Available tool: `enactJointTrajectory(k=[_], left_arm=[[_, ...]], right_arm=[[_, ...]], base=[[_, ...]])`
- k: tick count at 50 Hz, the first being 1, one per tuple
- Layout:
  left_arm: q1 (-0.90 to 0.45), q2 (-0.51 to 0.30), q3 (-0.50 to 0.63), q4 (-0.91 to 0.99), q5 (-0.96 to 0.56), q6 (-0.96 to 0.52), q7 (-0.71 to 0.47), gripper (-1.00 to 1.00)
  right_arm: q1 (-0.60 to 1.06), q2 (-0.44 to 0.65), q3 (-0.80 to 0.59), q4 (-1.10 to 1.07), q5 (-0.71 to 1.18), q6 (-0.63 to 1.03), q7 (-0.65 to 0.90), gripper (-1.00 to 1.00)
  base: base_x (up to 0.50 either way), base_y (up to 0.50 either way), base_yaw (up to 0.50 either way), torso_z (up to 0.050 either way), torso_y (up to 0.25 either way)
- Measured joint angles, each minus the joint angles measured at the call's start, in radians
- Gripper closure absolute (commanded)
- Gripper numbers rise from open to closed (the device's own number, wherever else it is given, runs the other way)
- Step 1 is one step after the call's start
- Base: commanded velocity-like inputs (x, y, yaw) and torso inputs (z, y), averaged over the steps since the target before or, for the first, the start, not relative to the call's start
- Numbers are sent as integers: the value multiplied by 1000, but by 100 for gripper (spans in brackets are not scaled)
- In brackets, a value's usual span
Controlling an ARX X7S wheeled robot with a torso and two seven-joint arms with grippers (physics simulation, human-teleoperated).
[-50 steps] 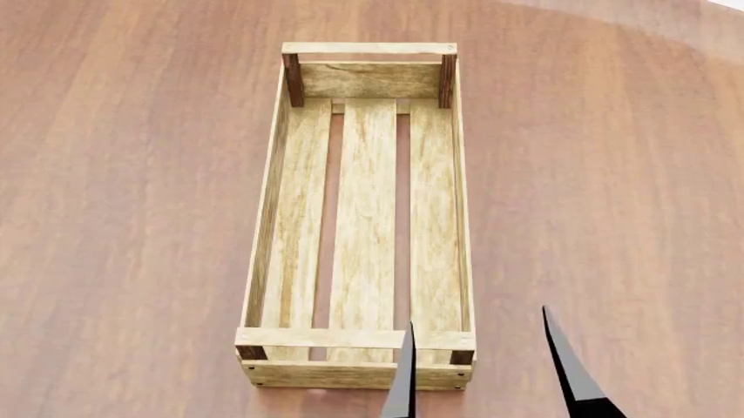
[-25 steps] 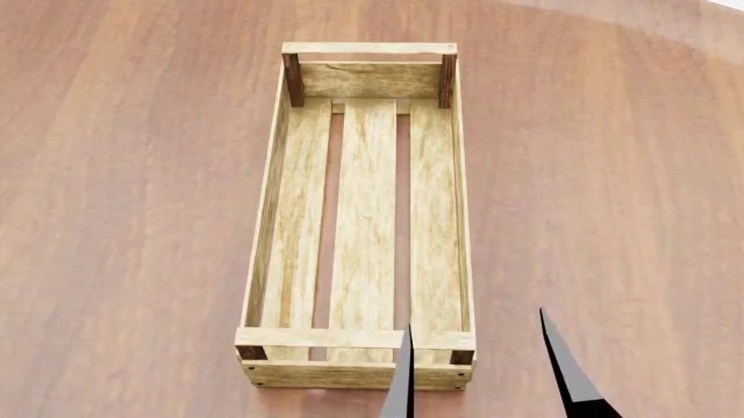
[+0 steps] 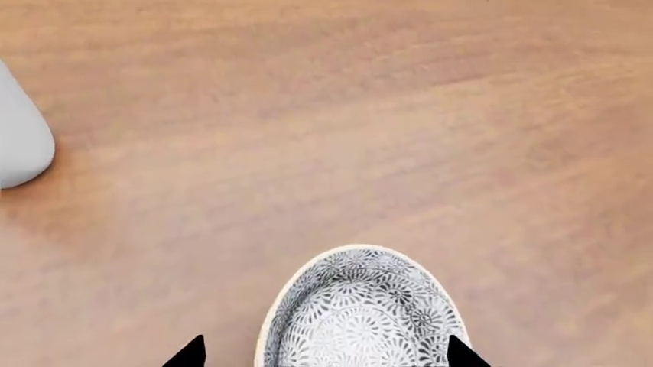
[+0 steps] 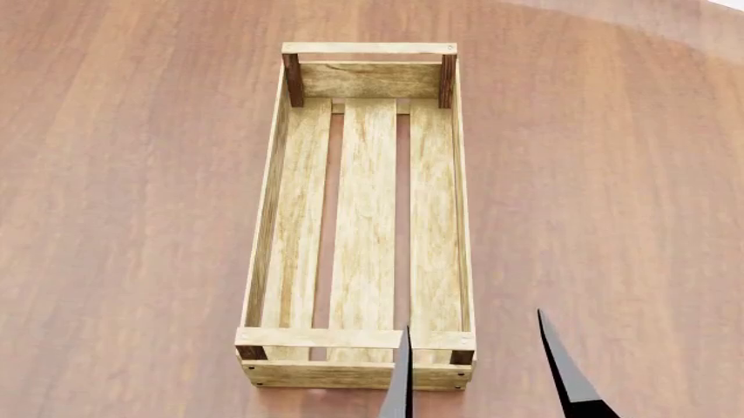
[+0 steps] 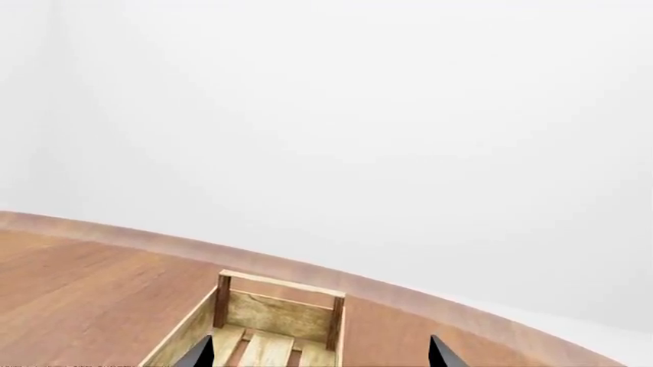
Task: Stack the right bowl on the left bowl and place them in the tray.
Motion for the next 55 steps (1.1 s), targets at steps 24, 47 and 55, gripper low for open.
enactJointTrajectory(k=[24, 47, 55], left_arm=[[-2, 28, -68, -13, -77, 17, 29, -100], [5, 47, -92, -51, -88, 44, 58, -100], [1, 52, -95, -62, -96, 48, 67, -100]], right_arm=[[2, 3, -8, 10, -2, -1, 3, -100], [3, 8, -13, 10, -3, -4, 6, -100], [1, 10, -13, 3, -2, -1, 8, -100]], base=[[0, 0, 0, 0, 0], [0, 0, 0, 0, 0], [0, 0, 0, 0, 0]])
